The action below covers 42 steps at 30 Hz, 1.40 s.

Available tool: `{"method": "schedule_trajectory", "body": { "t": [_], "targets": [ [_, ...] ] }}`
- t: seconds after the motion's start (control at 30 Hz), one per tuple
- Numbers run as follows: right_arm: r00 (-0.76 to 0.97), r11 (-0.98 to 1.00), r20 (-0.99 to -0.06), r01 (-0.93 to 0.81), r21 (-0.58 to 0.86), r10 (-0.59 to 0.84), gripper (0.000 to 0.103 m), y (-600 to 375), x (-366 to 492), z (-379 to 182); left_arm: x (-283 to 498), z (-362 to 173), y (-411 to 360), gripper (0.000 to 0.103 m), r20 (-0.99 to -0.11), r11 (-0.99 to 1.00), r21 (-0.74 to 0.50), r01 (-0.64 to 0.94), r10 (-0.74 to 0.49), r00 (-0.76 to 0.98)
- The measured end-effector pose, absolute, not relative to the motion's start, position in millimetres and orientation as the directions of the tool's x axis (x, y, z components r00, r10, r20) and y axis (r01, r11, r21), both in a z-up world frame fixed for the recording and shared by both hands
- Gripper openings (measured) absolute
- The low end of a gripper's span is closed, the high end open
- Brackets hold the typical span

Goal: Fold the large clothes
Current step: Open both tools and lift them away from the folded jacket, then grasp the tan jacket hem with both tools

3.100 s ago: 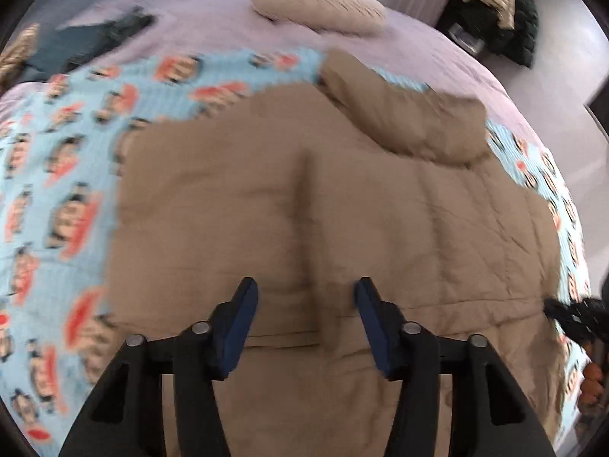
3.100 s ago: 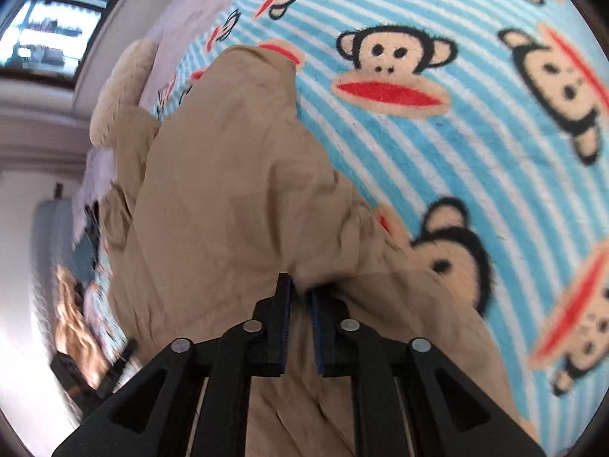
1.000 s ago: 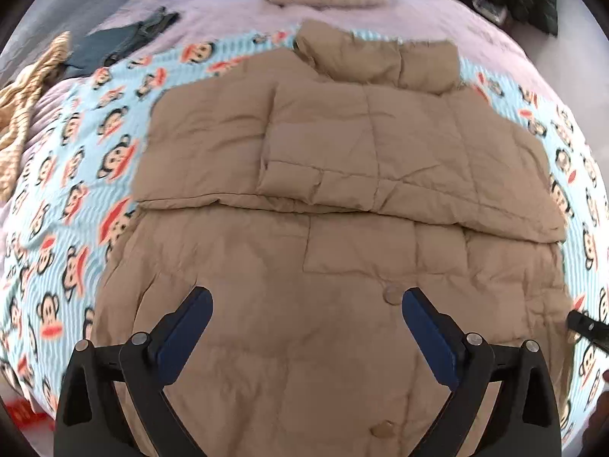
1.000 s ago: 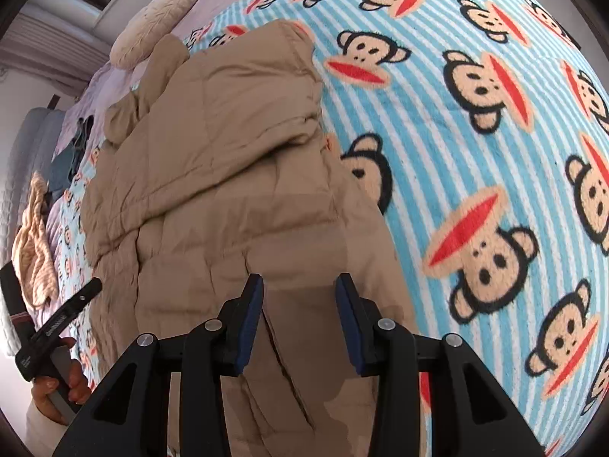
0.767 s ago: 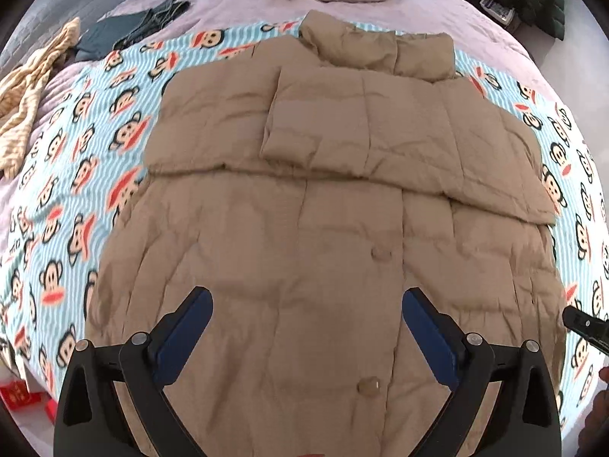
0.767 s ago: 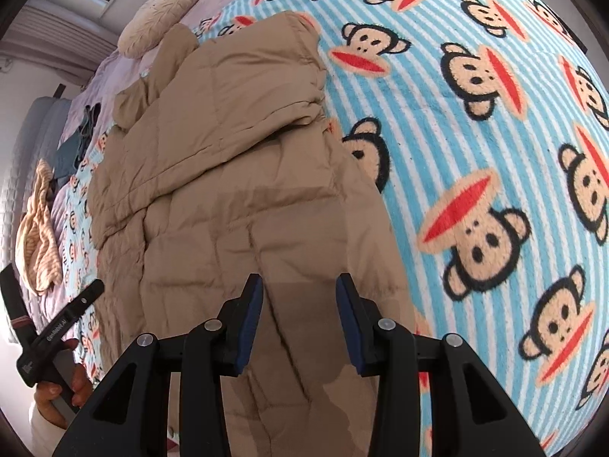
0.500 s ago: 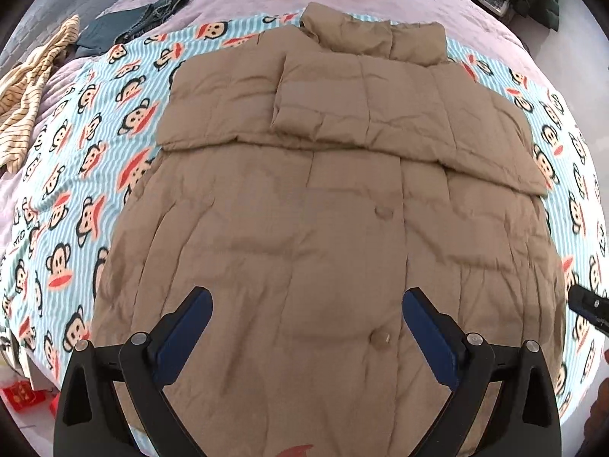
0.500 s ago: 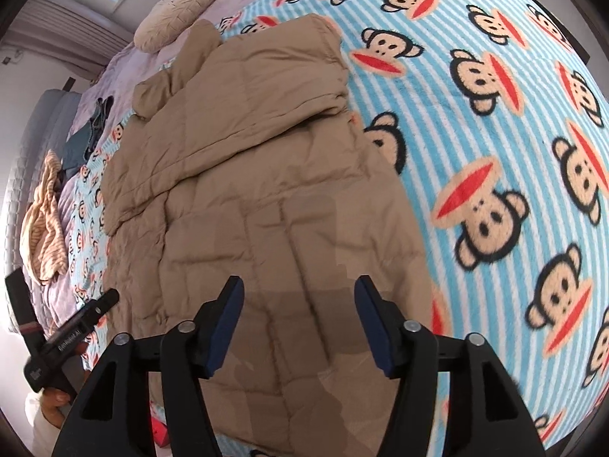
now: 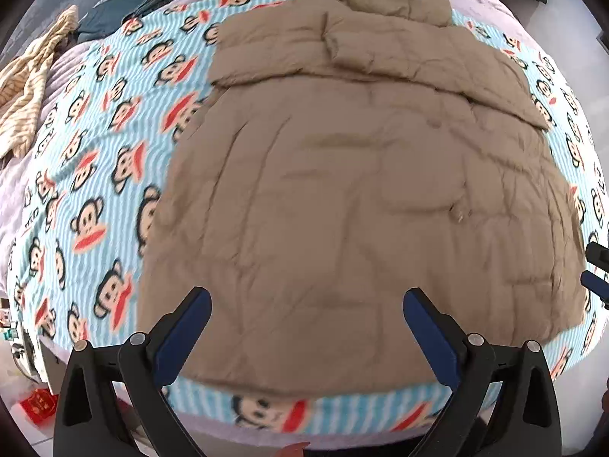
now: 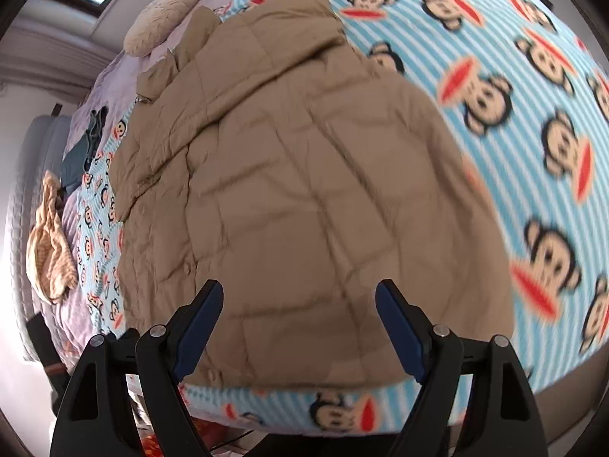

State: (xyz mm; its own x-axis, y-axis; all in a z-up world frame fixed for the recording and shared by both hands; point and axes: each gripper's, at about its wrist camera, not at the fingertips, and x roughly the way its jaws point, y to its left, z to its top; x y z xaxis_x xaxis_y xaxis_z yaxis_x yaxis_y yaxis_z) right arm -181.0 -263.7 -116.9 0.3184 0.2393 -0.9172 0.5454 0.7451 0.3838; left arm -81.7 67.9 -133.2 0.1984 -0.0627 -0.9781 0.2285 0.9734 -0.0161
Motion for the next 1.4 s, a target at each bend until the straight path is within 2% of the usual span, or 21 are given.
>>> {"method": "schedule_trajectory", "body": {
  "t": [0.4,0.77,0.83,1.0,1.17,1.4],
  "targets": [
    [0.339,0.698,-0.919,0.608,0.379,0.204,0.086,-234,-209,-117,-104,-141,114,0.102,-0.982,0.973,-0.062,0.223,-0.099,0.158],
    [0.411,0.557,-0.888,0.697,0.453,0.208,0.086,-256,-240,-126,-107,-158,166,0.101,-0.983,0.987,-0.133,0.086,-0.143,0.119],
    [0.422,0.489,-0.875,0.727,0.482,0.236,0.086,-264,-249,-135,-108,-163,173,0.101,-0.979,0.983,-0.173,0.068,-0.179,0.103],
    [0.457,0.335,-0.842,0.776,0.534,0.285,0.086,-275,-276,-157,-114,-182,196,0.101,-0.911,0.911,-0.412,-0.037,-0.410,0.040],
    [0.498,0.223,-0.812,0.791,0.569,0.304,0.086,-284,-299,-174,-121,-199,202,0.101,-0.866,0.863,-0.499,-0.079,-0.501,-0.004],
    [0.516,0.182,-0.769,0.773,0.608,0.378,0.086,-286,-299,-195,-112,-222,192,0.101,-0.824,0.818,-0.560,-0.132,-0.566,-0.011]
  ]
}}
